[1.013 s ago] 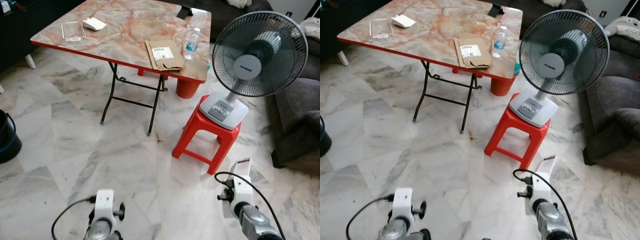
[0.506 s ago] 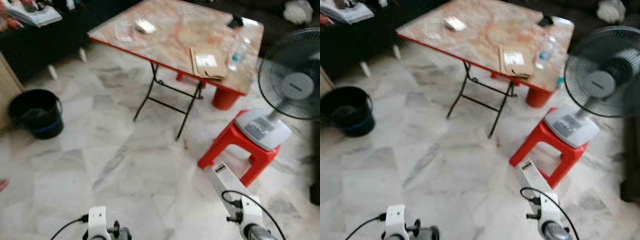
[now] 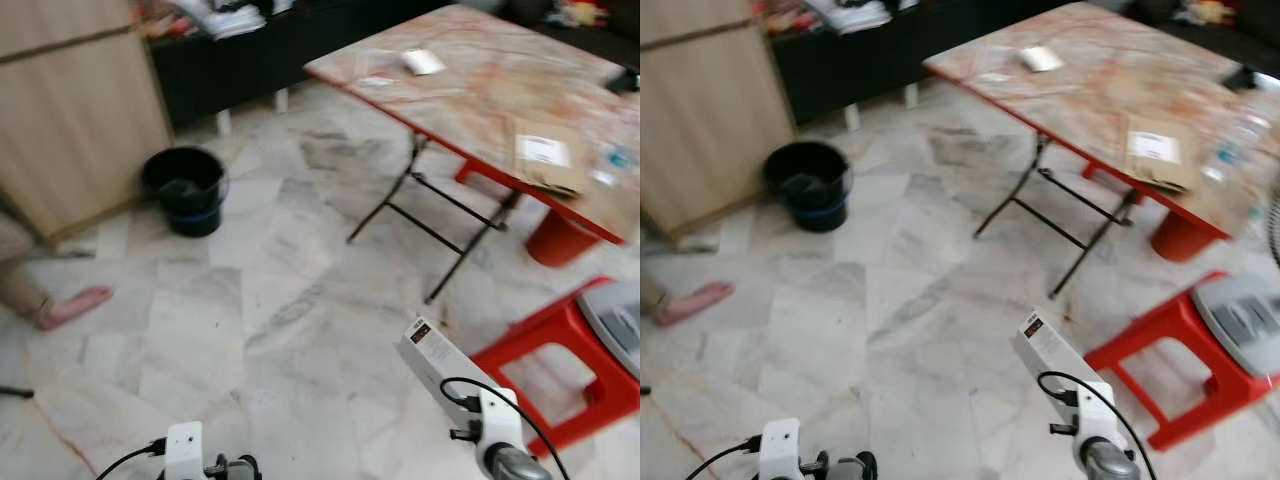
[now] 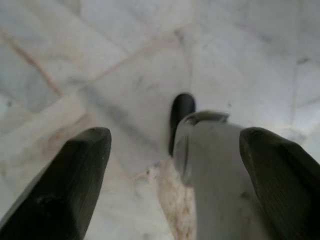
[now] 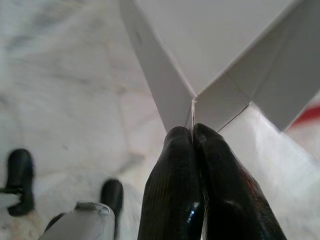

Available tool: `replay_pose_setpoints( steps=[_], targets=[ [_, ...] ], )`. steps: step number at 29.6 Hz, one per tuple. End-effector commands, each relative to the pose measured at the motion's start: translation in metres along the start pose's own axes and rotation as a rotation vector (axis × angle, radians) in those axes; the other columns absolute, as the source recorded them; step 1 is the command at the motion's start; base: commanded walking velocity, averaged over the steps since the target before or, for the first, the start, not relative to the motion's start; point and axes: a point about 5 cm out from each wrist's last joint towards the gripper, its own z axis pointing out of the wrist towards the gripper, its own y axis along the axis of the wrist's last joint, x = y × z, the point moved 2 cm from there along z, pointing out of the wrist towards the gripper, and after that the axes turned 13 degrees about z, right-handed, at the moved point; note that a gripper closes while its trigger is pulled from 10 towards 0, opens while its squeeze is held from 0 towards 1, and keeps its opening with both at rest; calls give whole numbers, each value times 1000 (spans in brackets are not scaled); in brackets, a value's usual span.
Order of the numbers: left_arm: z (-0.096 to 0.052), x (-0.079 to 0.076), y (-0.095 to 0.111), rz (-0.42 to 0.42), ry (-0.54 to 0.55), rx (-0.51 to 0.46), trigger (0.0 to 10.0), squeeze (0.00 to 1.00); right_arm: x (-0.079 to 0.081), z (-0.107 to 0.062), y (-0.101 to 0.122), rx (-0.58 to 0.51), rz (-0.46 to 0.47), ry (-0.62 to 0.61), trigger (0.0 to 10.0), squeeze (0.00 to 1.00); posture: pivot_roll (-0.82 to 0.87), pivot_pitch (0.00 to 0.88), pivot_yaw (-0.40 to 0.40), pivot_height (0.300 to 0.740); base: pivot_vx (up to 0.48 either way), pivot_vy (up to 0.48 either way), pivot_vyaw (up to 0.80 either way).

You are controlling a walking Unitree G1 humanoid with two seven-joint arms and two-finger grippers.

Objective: Picking trash to rubbish bin

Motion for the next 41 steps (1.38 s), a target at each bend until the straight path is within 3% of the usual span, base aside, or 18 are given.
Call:
replay_pose_setpoints(
  steps=[1, 7, 11, 23, 27, 30, 41],
  targets=[
    [-5, -14, -18, 26, -46, 68, 10000, 0, -9, -2, -9, 31, -18, -17, 10000, 0, 46, 155, -151, 740, 0, 0, 800],
    [-6, -16, -21, 30, -51, 79, 10000, 0, -7, -3, -14, 58, -36, -13, 10000, 0, 49, 140, -152, 740, 0, 0, 354],
    [-7, -17, -25, 49, -50, 92, 10000, 0, -13, -4, -14, 50, 36, -40, 10000, 0, 50, 131, -151, 740, 61, 0, 0],
    [-7, -15, -23, 57, -37, 87, 10000, 0, -18, -4, -12, 43, 27, -46, 10000, 0, 51, 125, -152, 740, 422, 0, 0],
    [-6, -16, -20, 66, -40, 79, 10000, 0, -15, -3, -9, 34, 6, -34, 10000, 0, 56, 132, -158, 740, 435, 0, 745],
    [-4, -16, -15, 50, -31, 64, 10000, 0, -14, -3, -6, 25, 57, -43, 10000, 0, 52, 154, -173, 740, 450, 0, 0],
    [-7, -18, -24, 37, -30, 88, 10000, 0, -19, -3, -5, 18, 83, -50, 10000, 0, 20, 183, -190, 740, 447, 0, 0]
  ],
)
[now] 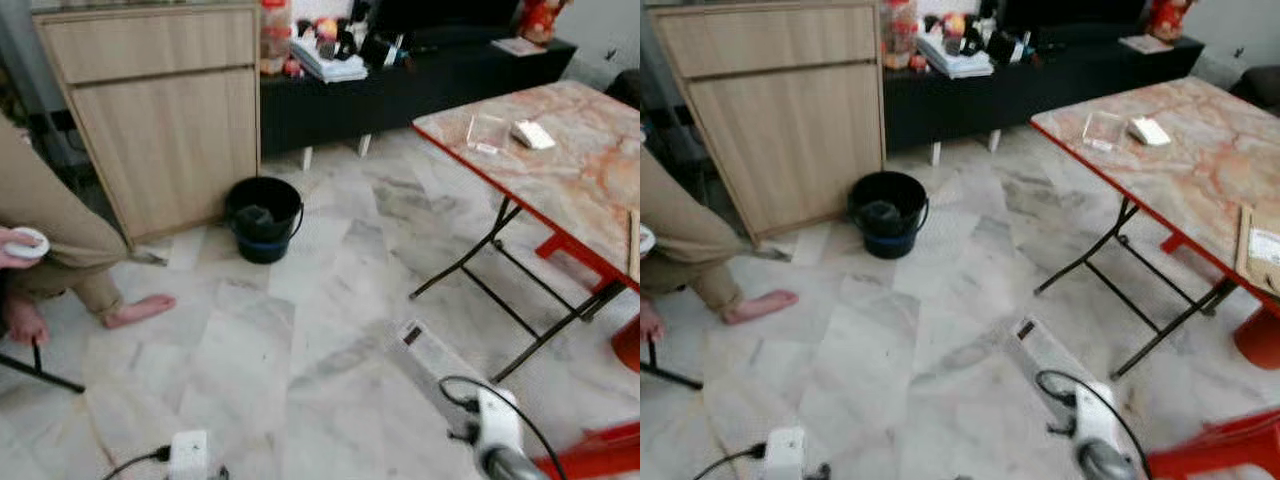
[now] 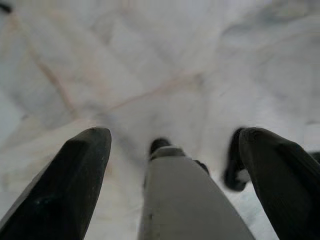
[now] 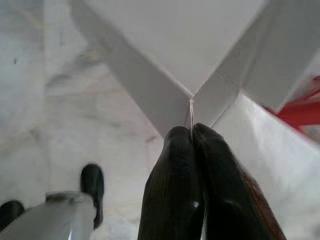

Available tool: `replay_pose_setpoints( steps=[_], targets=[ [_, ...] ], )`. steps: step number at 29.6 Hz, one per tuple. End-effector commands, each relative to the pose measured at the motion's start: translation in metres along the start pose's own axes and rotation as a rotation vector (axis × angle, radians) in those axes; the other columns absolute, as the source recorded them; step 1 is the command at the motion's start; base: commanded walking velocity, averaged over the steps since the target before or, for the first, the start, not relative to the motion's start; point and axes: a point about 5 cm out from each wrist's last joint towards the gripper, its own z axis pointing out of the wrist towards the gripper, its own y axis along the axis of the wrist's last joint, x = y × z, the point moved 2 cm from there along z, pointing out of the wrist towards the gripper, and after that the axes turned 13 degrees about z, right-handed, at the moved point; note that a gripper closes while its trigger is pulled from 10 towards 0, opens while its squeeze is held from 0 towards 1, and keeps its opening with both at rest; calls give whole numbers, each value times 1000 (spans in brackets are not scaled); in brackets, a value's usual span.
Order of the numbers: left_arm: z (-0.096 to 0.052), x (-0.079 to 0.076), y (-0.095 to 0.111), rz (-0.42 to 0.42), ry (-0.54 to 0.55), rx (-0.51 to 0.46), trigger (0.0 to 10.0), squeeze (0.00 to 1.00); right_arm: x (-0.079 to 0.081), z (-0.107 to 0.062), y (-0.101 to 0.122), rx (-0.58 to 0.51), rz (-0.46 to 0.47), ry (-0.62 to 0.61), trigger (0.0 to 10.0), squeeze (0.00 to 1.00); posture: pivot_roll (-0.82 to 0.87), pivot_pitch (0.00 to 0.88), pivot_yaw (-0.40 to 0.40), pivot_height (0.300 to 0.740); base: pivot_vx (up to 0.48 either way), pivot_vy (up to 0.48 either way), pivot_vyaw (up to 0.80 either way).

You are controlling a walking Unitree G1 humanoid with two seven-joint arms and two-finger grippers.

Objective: Picking trash to rubbish bin

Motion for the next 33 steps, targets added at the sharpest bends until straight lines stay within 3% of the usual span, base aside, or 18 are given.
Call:
replay_pose_setpoints(
  steps=[1, 25, 29, 33],
  targets=[
    [-6, -2, -26, -4, -7, 87, 10000, 0, 1, 0, 4, -11, 8, 5, 10000, 0, 17, 185, -187, 740, 446, 0, 0],
    [-6, 1, -25, 1, -4, 77, 10000, 0, 3, 0, 5, -29, 45, 23, 10000, 0, 28, 189, -171, 740, 447, 0, 0],
    [-5, 5, -22, -10, 10, 68, 10000, 0, 4, 0, 8, -36, -26, 34, 10000, 0, 38, 181, -185, 740, 447, 0, 0],
    [-5, 3, -24, -13, 10, 76, 10000, 0, 4, 1, 8, -28, -40, 34, 10000, 0, 46, 174, -193, 740, 448, 0, 800]
  ],
)
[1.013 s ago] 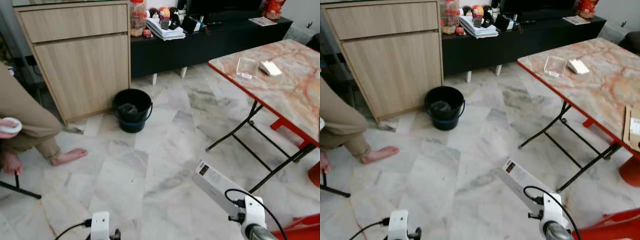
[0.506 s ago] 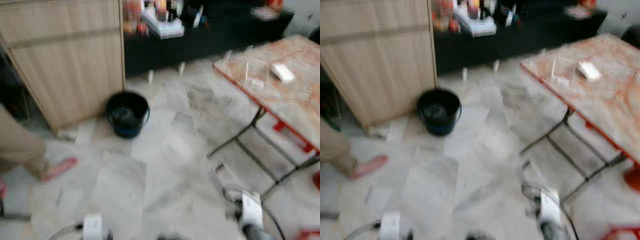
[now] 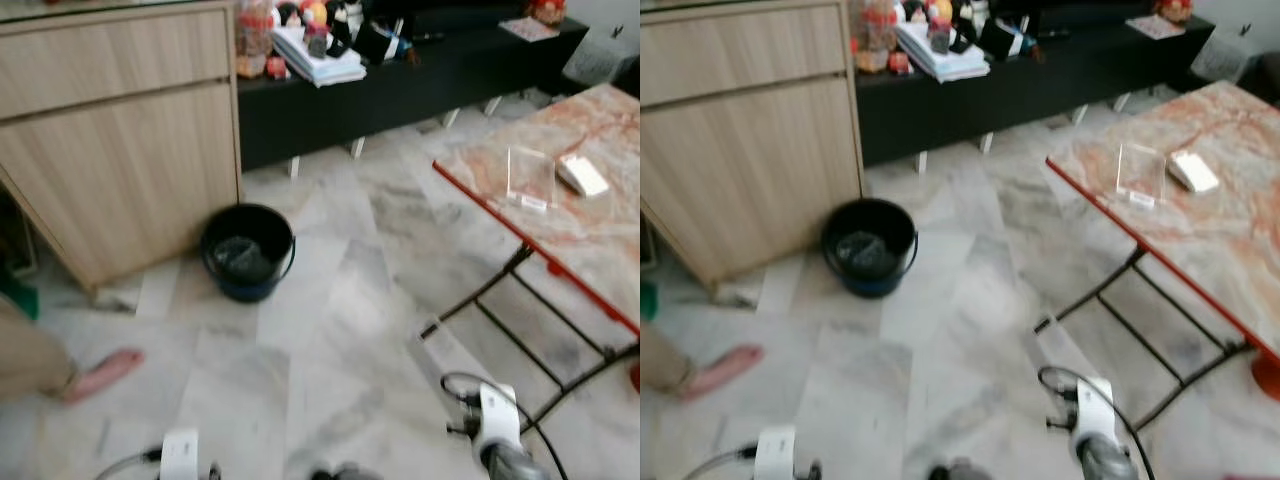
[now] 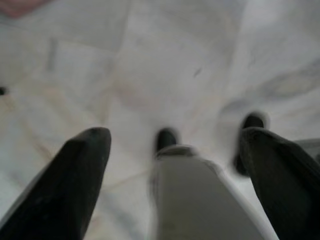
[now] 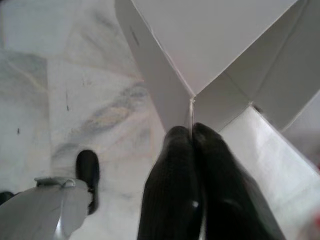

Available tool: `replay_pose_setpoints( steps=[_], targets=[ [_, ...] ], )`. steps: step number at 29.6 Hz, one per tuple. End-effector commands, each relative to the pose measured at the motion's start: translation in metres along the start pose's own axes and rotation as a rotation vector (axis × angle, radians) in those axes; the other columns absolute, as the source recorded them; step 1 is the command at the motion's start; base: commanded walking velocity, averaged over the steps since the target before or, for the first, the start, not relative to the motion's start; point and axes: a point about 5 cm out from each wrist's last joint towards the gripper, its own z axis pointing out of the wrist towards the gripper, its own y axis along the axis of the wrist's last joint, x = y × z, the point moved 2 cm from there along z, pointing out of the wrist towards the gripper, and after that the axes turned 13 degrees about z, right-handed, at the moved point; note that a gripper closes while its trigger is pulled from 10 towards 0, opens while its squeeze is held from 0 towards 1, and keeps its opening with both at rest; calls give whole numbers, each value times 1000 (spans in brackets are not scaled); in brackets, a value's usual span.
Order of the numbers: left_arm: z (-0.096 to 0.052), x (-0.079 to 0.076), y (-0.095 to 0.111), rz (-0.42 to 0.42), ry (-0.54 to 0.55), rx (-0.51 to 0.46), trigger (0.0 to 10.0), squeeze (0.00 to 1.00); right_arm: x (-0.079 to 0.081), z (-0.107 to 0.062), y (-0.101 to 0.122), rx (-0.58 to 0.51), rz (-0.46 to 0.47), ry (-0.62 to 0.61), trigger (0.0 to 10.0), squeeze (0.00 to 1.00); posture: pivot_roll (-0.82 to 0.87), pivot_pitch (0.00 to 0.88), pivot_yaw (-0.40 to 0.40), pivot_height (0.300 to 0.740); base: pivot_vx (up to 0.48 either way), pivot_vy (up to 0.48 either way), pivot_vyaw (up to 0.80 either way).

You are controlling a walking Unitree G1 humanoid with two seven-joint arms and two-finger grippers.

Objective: Picking trash to rubbish bin

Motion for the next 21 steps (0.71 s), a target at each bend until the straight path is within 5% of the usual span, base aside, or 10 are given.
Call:
replay_pose_setpoints(
  steps=[1, 12, 21],
  targets=[
    [-6, -3, -24, 0, -10, 87, 10000, 0, 3, 1, 6, -15, -11, 12, 10000, 0, 48, 172, -194, 740, 446, 0, 800],
    [-6, -5, -24, 0, -17, 87, 10000, 0, 5, 2, 10, -26, -2, 19, 10000, 0, 47, 180, -200, 740, 447, 0, 145],
    [-4, -5, -18, -7, -14, 74, 10000, 0, 3, 1, 9, -26, 25, 7, 10000, 0, 54, 187, -199, 740, 447, 0, 536]
  ],
)
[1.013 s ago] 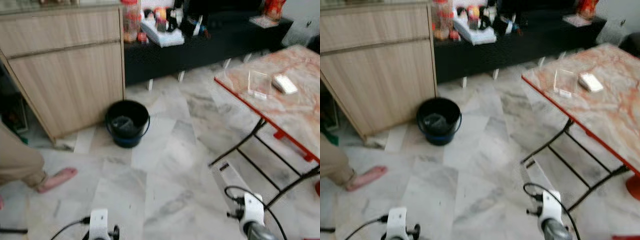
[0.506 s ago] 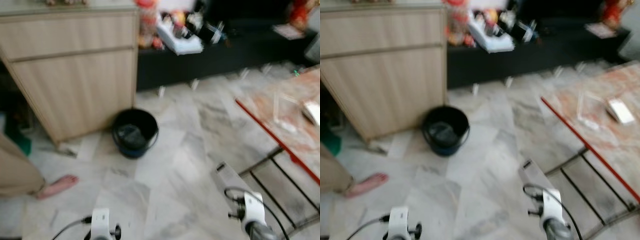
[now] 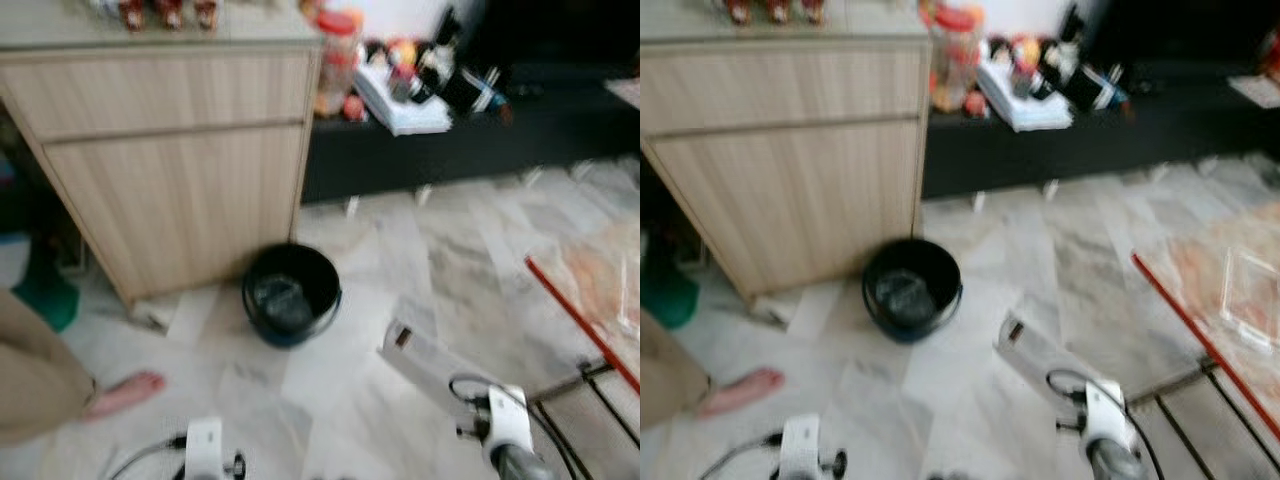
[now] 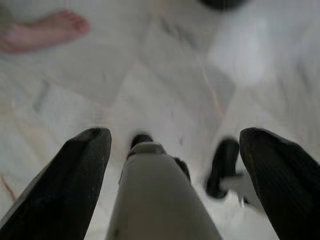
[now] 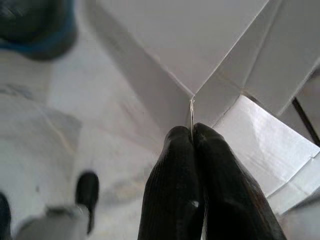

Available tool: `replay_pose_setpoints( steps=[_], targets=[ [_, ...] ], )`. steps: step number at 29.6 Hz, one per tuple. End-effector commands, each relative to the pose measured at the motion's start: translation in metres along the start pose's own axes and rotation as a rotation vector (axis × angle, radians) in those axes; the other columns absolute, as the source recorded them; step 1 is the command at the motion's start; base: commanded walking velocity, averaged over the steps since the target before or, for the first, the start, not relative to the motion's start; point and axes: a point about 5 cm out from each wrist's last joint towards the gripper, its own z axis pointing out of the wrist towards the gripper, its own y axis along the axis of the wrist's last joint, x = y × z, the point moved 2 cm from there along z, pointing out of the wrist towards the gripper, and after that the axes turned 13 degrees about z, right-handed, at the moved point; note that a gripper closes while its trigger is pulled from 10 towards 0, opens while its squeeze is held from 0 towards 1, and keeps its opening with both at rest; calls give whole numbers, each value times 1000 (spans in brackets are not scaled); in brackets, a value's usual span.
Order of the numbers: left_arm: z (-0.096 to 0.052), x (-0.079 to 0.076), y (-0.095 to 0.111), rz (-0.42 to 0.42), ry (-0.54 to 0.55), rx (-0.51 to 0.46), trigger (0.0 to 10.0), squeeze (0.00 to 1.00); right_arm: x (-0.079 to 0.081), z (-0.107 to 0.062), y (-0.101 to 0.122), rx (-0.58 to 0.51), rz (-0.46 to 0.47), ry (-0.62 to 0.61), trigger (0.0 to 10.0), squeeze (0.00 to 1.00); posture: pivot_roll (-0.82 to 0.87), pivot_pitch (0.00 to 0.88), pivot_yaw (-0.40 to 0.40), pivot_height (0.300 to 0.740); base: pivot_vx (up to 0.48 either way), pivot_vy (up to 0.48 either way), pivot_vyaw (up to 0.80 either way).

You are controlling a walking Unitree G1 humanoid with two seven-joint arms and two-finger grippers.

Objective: Picking trash to rubbish bin

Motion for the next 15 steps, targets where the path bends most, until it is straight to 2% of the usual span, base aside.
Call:
replay_pose_setpoints(
  steps=[1, 8, 11, 15],
  targets=[
    [-8, 3, -33, 0, 4, 115, 10000, 0, -2, -1, -5, 10, 28, -10, 10000, 0, 54, 187, -199, 740, 446, 0, 0],
    [-8, 3, -34, 0, 1, 121, 10000, 0, -1, -1, -3, 4, 12, -3, 10000, 0, 52, 195, -196, 740, 446, 0, 0],
    [-9, 3, -36, 2, 2, 126, 10000, 0, 1, 0, -3, 5, 12, 4, 10000, 0, 52, 195, -195, 740, 437, 0, 800],
    [-9, 4, -36, 0, 3, 129, 10000, 0, 2, 0, -3, 5, 28, 0, 10000, 0, 55, 201, -198, 740, 434, 0, 0]
  ],
)
